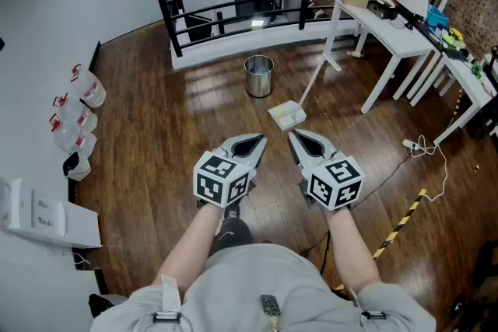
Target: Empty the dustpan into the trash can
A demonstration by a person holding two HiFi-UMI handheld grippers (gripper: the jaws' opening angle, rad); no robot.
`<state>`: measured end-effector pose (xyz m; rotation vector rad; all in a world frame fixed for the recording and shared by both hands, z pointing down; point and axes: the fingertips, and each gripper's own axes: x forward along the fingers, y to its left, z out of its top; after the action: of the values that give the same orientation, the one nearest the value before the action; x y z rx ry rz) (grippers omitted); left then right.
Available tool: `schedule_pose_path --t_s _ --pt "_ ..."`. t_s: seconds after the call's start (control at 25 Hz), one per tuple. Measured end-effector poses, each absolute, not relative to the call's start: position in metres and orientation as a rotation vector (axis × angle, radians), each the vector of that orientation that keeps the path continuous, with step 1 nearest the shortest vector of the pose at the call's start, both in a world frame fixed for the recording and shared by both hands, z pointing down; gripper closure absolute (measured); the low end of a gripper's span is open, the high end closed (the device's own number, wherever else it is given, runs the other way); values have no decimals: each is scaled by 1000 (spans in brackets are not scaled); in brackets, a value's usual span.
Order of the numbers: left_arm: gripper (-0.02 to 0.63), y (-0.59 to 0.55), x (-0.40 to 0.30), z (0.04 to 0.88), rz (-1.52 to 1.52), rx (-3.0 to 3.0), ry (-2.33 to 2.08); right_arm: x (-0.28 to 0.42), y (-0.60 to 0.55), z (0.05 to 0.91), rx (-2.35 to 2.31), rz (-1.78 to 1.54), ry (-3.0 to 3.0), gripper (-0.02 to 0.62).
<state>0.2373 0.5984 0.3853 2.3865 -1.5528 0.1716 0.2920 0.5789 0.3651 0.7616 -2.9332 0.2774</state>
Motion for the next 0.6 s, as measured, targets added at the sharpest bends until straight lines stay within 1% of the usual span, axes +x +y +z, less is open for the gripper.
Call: schedule_pose_path --t_s 0.2,0.6 --pt "601 562 220 389 159 2401 -1534 275 541 368 782 256 -2918 595" --pt "601 437 142 397 151 2440 -1443 208 419 378 900 255 -2845 595"
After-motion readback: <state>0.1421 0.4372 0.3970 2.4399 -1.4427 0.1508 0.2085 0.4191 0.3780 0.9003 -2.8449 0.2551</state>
